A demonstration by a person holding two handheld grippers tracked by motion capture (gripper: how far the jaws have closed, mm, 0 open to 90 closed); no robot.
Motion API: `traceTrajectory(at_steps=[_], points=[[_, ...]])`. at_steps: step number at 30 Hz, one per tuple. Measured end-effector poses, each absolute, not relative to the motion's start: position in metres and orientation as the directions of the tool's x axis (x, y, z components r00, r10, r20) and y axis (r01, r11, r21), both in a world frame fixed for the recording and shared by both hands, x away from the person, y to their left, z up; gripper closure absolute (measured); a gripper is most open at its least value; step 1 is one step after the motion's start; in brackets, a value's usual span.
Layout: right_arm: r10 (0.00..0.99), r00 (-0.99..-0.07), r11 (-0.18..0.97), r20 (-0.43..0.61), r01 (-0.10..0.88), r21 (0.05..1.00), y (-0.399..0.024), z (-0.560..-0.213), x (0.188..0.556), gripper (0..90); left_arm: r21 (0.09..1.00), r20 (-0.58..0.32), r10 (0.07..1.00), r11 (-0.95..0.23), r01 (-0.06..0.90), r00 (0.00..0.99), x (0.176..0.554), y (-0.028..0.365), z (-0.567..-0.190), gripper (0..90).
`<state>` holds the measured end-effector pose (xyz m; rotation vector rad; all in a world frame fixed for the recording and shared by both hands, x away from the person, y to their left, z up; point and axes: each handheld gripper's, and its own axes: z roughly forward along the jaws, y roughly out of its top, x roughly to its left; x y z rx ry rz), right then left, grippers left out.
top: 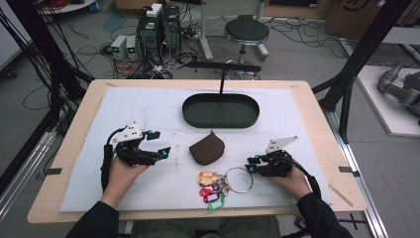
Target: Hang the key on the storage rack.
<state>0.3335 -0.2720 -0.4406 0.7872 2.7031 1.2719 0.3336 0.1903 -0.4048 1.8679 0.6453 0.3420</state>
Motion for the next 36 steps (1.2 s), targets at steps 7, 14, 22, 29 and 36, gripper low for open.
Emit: traceTrajectory(at_steps=[7,14,22,29,36], points=[[0.445,-0.888,0.603,0.115,0.392,0.695,-0.261,-0.445,0.33,71.0,0.919,-0.057,0.577,-0.288,0.269,0.814,0.334,0.189,-0.405,26.0],[0.449,-0.893,0.637,0.041,0.352,0.686,-0.258,-0.446,0.327,84.0,0.917,-0.059,0.579,-0.291,0.273,0.813,0.333,0.188,-0.405,26.0],[0.45,-0.893,0.652,0.0,0.329,0.683,-0.255,-0.445,0.325,88.1,0.918,-0.058,0.581,-0.289,0.273,0.812,0.332,0.189,-0.404,26.0],[0.5,-0.866,0.583,-0.016,0.323,0.745,-0.267,-0.434,0.329,88.2,0.917,-0.059,0.581,-0.29,0.274,0.812,0.332,0.189,-0.405,26.0],[0.547,-0.837,0.49,-0.01,0.31,0.814,-0.279,-0.419,0.33,88.2,0.918,-0.059,0.58,-0.288,0.272,0.813,0.331,0.189,-0.405,26.0]])
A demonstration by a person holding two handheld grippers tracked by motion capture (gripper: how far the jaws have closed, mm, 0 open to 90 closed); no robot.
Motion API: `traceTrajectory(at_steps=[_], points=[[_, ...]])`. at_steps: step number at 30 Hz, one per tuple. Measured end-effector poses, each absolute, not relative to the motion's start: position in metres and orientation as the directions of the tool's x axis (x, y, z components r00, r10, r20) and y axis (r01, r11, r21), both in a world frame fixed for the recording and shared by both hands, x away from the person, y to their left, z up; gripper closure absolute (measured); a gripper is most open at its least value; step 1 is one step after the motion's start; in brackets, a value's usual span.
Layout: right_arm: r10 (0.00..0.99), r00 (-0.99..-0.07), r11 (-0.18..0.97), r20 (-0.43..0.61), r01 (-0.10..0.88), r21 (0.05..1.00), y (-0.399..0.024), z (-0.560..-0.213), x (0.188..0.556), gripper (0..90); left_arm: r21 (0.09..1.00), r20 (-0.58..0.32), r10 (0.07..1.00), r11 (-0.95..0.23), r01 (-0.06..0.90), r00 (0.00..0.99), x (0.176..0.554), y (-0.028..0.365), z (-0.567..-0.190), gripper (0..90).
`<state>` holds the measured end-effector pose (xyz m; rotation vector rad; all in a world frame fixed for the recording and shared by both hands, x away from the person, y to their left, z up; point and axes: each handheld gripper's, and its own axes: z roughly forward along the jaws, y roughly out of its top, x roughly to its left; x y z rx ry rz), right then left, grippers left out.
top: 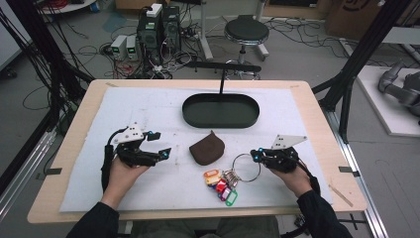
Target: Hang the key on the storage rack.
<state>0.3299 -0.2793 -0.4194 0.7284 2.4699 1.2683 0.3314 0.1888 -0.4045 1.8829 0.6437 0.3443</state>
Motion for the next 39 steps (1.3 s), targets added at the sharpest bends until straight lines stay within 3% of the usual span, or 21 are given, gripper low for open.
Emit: traceTrajectory(at_steps=[13,23,39], points=[[0.55,-0.835,0.417,0.014,0.289,0.861,-0.276,-0.407,0.326,88.1,0.919,-0.059,0.576,-0.288,0.27,0.816,0.331,0.189,-0.404,26.0],[0.534,-0.84,0.365,0.097,0.332,0.87,-0.275,-0.408,0.326,87.1,0.918,-0.062,0.575,-0.289,0.273,0.816,0.331,0.188,-0.405,26.0],[0.501,-0.852,0.392,0.15,0.379,0.838,-0.27,-0.415,0.328,80.2,0.917,-0.057,0.572,-0.295,0.27,0.818,0.331,0.188,-0.405,26.0]])
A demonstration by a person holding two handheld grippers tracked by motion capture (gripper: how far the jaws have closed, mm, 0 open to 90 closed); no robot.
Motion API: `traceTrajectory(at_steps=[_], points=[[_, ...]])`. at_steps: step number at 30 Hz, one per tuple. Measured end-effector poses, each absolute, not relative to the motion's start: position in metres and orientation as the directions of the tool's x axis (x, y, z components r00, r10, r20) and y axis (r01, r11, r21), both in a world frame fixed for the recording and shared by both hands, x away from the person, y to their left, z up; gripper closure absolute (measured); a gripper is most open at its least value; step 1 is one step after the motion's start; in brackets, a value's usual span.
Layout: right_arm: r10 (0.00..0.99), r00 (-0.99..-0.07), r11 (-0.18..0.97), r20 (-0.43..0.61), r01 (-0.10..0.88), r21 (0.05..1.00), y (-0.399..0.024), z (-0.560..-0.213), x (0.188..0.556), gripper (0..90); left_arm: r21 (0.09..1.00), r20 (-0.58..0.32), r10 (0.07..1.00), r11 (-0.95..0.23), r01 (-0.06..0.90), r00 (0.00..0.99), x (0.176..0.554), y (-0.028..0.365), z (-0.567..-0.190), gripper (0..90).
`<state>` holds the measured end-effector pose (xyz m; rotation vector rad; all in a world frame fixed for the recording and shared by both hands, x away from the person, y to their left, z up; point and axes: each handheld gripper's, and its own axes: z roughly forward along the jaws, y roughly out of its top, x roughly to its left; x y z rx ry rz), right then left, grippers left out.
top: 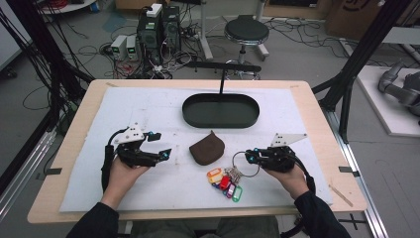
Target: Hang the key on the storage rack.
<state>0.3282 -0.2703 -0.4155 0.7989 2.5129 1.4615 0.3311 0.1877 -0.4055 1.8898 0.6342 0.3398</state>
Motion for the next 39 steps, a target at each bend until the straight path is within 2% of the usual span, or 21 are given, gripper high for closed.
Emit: traceTrajectory(at_steps=[7,15,24,39], points=[[0.504,-0.849,0.395,0.161,0.392,0.831,-0.271,-0.417,0.329,80.3,0.915,-0.052,0.572,-0.301,0.269,0.819,0.331,0.187,-0.406,26.0],[0.506,-0.846,0.391,0.167,0.397,0.83,-0.272,-0.416,0.329,86.1,0.915,-0.052,0.572,-0.301,0.268,0.819,0.331,0.187,-0.406,26.0],[0.494,-0.852,0.396,0.172,0.396,0.828,-0.271,-0.415,0.328,86.6,0.915,-0.052,0.572,-0.302,0.269,0.819,0.331,0.188,-0.406,26.0],[0.462,-0.875,0.387,0.147,0.348,0.854,-0.265,-0.39,0.329,87.8,0.917,-0.064,0.572,-0.289,0.273,0.818,0.327,0.194,-0.407,26.0]])
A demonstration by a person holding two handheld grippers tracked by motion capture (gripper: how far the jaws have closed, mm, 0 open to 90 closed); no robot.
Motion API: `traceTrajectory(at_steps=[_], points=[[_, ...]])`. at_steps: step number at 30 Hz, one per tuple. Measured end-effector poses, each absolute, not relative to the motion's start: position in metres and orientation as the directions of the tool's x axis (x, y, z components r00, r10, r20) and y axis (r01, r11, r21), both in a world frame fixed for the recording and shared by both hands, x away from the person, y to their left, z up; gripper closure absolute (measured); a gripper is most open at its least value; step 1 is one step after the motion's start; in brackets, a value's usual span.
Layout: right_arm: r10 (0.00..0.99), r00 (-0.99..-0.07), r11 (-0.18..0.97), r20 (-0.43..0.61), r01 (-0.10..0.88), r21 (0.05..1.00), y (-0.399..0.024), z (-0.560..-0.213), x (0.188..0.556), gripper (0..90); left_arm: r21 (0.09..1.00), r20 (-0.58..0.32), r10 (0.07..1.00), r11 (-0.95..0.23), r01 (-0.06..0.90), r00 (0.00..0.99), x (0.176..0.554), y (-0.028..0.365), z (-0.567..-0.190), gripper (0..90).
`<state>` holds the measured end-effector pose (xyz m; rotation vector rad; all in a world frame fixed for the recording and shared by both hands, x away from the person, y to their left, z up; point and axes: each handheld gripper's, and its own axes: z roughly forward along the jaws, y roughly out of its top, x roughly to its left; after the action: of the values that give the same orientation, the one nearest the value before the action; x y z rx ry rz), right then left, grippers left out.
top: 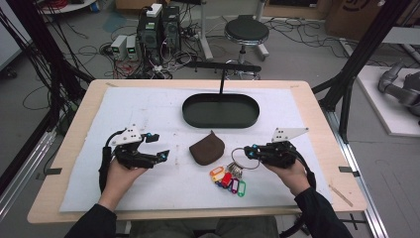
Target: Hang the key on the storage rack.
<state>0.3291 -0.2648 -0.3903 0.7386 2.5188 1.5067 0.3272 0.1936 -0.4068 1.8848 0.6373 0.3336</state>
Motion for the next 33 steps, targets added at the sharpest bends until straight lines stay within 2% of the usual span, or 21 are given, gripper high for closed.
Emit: traceTrajectory(at_steps=[21,33], points=[[0.475,-0.877,0.346,0.076,0.265,0.9,-0.272,-0.337,0.351,87.9,0.945,-0.058,0.587,-0.229,0.234,0.807,0.317,0.209,-0.403,26.0],[0.512,-0.859,0.328,0.014,0.211,0.921,-0.279,-0.296,0.382,88.0,0.937,-0.042,0.571,-0.263,0.232,0.82,0.316,0.202,-0.407,26.0]])
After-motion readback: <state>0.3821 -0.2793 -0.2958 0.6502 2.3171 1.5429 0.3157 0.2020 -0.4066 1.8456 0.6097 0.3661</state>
